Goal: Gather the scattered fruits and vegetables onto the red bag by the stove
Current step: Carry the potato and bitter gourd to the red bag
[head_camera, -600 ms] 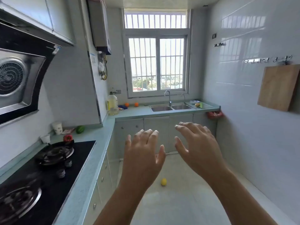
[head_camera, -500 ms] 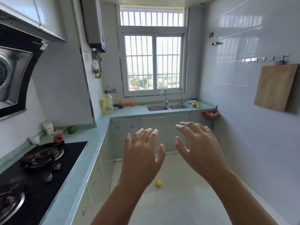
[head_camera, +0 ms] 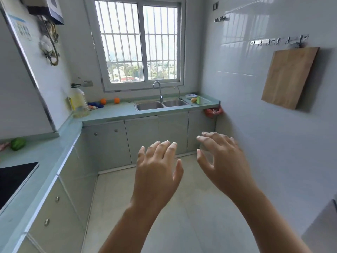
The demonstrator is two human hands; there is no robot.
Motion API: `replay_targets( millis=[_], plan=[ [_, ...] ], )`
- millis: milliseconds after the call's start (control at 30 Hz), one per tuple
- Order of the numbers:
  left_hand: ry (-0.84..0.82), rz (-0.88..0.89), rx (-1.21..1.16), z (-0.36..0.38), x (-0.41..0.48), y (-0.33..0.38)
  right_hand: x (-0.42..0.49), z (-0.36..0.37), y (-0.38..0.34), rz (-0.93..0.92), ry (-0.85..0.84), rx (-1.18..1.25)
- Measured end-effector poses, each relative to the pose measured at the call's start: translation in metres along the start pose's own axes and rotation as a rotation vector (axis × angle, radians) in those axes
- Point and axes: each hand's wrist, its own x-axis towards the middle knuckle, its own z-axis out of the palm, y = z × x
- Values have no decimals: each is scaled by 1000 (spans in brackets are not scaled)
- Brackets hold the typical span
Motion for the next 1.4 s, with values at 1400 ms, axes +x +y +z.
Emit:
replay_targets(
  millis=[1400],
  plan=[
    [-154, -9, -211, 543, 400, -154, 345, 416, 368, 198, -102, -99]
  ],
)
